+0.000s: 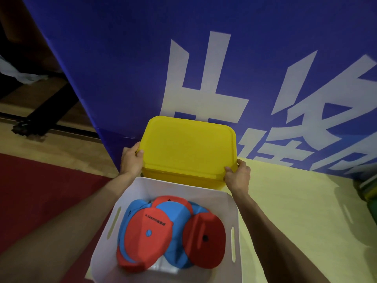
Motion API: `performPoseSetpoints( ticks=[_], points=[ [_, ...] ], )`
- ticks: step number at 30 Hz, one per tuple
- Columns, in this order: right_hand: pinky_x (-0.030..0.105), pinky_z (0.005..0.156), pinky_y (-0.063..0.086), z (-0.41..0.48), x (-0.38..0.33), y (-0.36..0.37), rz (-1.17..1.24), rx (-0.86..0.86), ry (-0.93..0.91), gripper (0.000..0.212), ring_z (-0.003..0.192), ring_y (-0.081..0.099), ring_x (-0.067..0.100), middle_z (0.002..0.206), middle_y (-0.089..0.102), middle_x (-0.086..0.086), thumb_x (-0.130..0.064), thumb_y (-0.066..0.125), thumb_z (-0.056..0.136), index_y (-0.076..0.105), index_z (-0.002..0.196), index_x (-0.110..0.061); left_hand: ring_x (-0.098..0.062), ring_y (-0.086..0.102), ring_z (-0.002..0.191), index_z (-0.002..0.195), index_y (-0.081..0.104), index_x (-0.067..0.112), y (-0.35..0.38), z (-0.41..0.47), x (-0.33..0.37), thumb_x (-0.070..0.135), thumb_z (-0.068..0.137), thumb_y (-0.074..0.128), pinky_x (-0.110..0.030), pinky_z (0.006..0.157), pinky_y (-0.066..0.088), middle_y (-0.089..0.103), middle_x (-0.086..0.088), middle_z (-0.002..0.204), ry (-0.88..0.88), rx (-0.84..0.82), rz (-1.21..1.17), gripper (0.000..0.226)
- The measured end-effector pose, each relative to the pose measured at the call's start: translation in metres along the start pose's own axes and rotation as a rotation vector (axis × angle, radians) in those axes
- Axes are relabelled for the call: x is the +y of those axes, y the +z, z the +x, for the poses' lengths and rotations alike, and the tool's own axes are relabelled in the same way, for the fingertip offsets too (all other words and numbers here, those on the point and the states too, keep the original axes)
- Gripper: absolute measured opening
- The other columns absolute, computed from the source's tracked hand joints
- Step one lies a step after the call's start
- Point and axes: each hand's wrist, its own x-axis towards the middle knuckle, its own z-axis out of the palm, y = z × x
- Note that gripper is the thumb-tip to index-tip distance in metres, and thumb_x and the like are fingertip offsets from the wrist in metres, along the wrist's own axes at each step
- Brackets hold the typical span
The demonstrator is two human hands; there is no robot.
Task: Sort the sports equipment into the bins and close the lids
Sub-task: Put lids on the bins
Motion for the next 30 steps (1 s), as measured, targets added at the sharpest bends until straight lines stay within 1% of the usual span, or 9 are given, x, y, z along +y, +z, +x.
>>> performPoseSetpoints(
  ticks=[2,5,10,14,16,20,22,27,30],
  points=[
    [0.050,0.107,0.039,0.000,0.001,0.001,0.008,0.004,-0.004,0.053,0.128,0.042,0.036,0.139,0.041,0.016,-0.019,0.060,0.092,0.038,0.140,-0.009,-0.036,0.056,0.099,0.125,0.058,0.019,-0.002,0.000,0.000,0.015,0.097,0.044,-0.042,0.091,0.047,0.051,-0.017,0.112,-0.018,-0.003,-0.096,0.031],
    [0.051,0.106,0.040,0.000,0.003,0.003,0.020,0.010,-0.007,0.053,0.128,0.043,0.036,0.139,0.042,0.015,-0.018,0.059,0.093,0.038,0.141,-0.009,-0.028,0.060,0.107,0.127,0.059,0.012,-0.009,0.002,0.004,0.007,0.094,0.050,-0.043,0.094,0.049,0.064,-0.012,0.118,-0.108,-0.032,-0.241,0.035],
    [0.053,0.104,0.042,0.001,0.003,0.004,0.026,0.002,-0.003,0.054,0.127,0.044,0.036,0.139,0.042,0.015,-0.018,0.059,0.093,0.037,0.141,-0.009,-0.027,0.061,0.102,0.122,0.061,0.008,-0.016,0.003,0.009,0.005,0.093,0.051,-0.044,0.093,0.050,0.066,-0.011,0.112,-0.132,-0.104,-0.257,0.031],
    [0.053,0.103,0.043,0.002,0.002,0.001,0.025,-0.014,0.005,0.056,0.125,0.048,0.037,0.139,0.046,0.016,-0.021,0.061,0.092,0.038,0.141,-0.010,-0.022,0.059,0.086,0.112,0.063,0.001,-0.016,-0.003,-0.001,0.010,0.095,0.052,-0.034,0.077,0.050,0.065,-0.010,0.094,-0.224,-0.198,-0.355,0.022],
    [0.050,0.104,0.042,0.003,0.002,-0.001,0.017,-0.014,0.010,0.056,0.125,0.048,0.037,0.139,0.047,0.017,-0.022,0.061,0.092,0.039,0.141,-0.008,-0.022,0.060,0.087,0.114,0.062,0.002,-0.020,-0.004,-0.005,0.011,0.094,0.054,-0.031,0.077,0.049,0.064,-0.011,0.099,-0.221,-0.232,-0.389,0.023],
    [0.049,0.104,0.043,0.003,0.002,-0.004,0.018,-0.026,0.017,0.057,0.126,0.047,0.035,0.139,0.048,0.016,-0.024,0.062,0.091,0.040,0.141,-0.009,-0.024,0.064,0.094,0.105,0.067,0.006,-0.022,0.004,-0.007,0.014,0.089,0.062,-0.043,0.093,0.051,0.069,-0.010,0.100,-0.222,-0.170,-0.322,0.019],
    [0.048,0.103,0.043,0.003,0.002,-0.004,0.027,-0.022,0.013,0.057,0.126,0.048,0.035,0.139,0.049,0.015,-0.025,0.063,0.091,0.041,0.141,-0.010,-0.024,0.064,0.092,0.104,0.068,0.005,-0.019,0.006,-0.005,0.013,0.088,0.064,-0.044,0.093,0.051,0.069,-0.012,0.101,-0.251,-0.130,-0.315,0.018],
    [0.050,0.103,0.043,0.000,0.007,-0.003,0.070,-0.018,0.004,0.059,0.126,0.048,0.034,0.140,0.048,0.014,-0.029,0.063,0.090,0.041,0.142,-0.012,-0.023,0.061,0.099,0.117,0.063,0.003,-0.021,0.004,-0.002,0.012,0.087,0.065,-0.039,0.089,0.052,0.065,-0.008,0.103,-0.286,-0.120,-0.334,0.031],
    [0.050,0.104,0.043,-0.003,0.007,-0.004,0.089,-0.019,0.012,0.060,0.127,0.047,0.035,0.141,0.047,0.013,-0.031,0.062,0.091,0.039,0.143,-0.012,-0.028,0.063,0.096,0.108,0.067,0.005,-0.021,0.001,-0.001,0.016,0.089,0.063,-0.045,0.089,0.053,0.069,-0.012,0.103,-0.218,-0.106,-0.215,0.023]
  ],
)
